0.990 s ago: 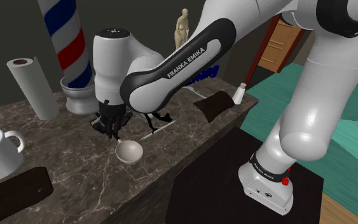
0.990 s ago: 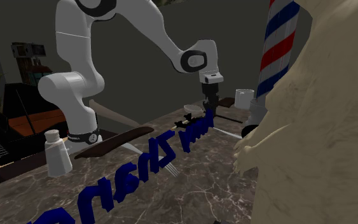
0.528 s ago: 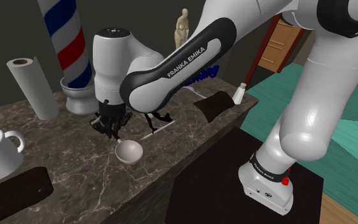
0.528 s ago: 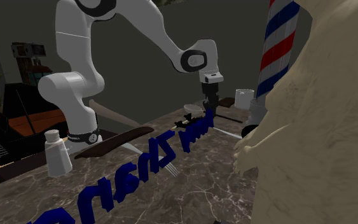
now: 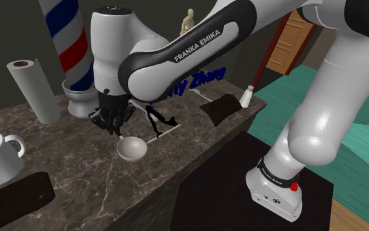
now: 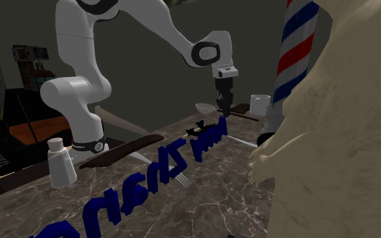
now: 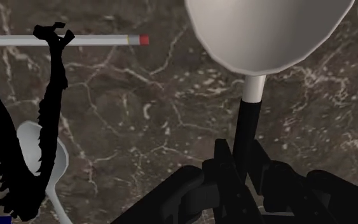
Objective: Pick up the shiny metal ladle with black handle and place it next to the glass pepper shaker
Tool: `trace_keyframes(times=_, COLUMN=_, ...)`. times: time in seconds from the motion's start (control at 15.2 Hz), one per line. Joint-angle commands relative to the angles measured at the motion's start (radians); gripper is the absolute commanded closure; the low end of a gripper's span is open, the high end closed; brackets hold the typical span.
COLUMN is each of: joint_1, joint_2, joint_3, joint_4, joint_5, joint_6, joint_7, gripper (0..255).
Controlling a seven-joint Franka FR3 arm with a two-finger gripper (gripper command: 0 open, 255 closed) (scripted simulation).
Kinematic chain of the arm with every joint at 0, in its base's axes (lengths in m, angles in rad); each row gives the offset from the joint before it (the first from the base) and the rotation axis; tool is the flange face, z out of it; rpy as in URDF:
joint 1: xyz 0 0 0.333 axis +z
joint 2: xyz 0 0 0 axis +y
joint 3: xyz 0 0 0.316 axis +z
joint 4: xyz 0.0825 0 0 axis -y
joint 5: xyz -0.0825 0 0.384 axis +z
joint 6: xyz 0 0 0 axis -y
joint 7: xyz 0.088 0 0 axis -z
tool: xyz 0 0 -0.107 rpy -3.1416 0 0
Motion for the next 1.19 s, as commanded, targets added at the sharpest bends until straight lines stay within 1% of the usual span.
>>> trace_keyframes(times=0.0, joint_1=-0.004, joint_2=-0.015, joint_3=0.002, joint_4=0.010, joint_5=0.014, joint_6=-0.023, joint_7=-0.011, gripper=255)
trace_keyframes(times=0.53, joint_1=-0.011, joint_2=-0.070, joint_3=0.007, joint_4=0.064, joint_5=0.060, joint_6=-0.122, joint_7=-0.043, gripper=255)
trace_keyframes(times=1.12, joint_1=-0.016, joint_2=-0.115, joint_3=0.007, joint_4=0.143, joint_5=0.093, joint_6=-0.238, joint_7=-0.067, gripper=255)
